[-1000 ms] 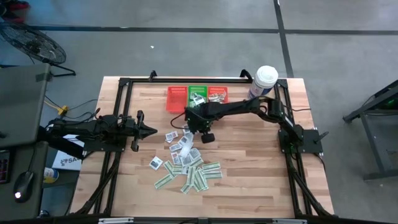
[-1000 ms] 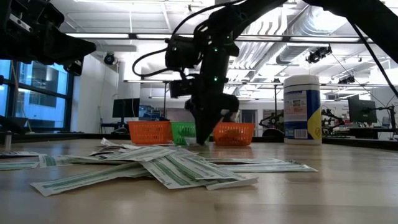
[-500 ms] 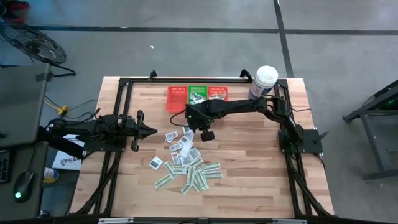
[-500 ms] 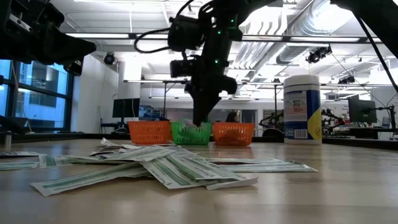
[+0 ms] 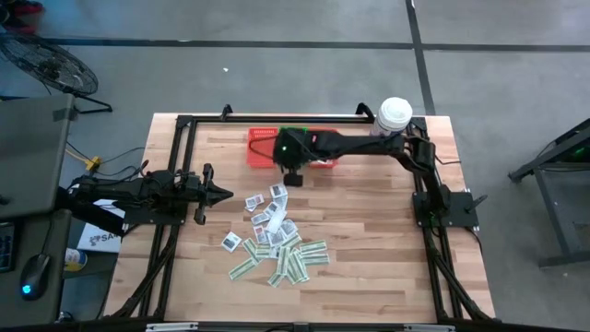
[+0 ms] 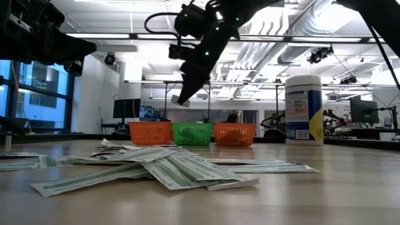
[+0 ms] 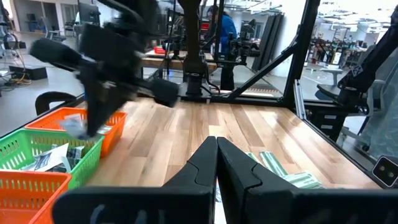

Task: Pick & Place First Aid Supplies
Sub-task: Put the towelette pack into the green bin

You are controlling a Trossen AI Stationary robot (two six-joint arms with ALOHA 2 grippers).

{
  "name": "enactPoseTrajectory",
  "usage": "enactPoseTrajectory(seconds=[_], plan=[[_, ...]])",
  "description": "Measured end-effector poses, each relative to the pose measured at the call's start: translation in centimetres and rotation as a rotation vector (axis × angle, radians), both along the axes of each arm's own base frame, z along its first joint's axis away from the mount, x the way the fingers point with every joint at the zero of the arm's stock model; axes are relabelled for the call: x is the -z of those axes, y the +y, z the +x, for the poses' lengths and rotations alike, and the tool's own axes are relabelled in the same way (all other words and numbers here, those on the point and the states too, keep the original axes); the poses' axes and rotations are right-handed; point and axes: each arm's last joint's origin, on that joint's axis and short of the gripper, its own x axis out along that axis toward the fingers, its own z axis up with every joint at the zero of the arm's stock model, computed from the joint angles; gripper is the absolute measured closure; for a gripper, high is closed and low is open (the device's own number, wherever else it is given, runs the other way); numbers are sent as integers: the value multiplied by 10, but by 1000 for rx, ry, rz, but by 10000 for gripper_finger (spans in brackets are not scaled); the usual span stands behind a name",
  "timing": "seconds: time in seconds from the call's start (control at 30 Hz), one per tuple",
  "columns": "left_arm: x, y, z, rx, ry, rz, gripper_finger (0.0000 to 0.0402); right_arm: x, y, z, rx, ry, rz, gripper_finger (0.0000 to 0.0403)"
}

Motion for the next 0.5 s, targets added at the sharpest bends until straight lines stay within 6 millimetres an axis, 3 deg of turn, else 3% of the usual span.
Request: enactPoseTrajectory(seconds=[0.27, 0.5], plan=[[0, 0, 0, 0, 1, 0, 400, -2, -38, -8, 271, -89, 102, 402], [0, 0, 0, 0, 1, 0, 400, 16, -62, -22, 458, -82, 192, 403]])
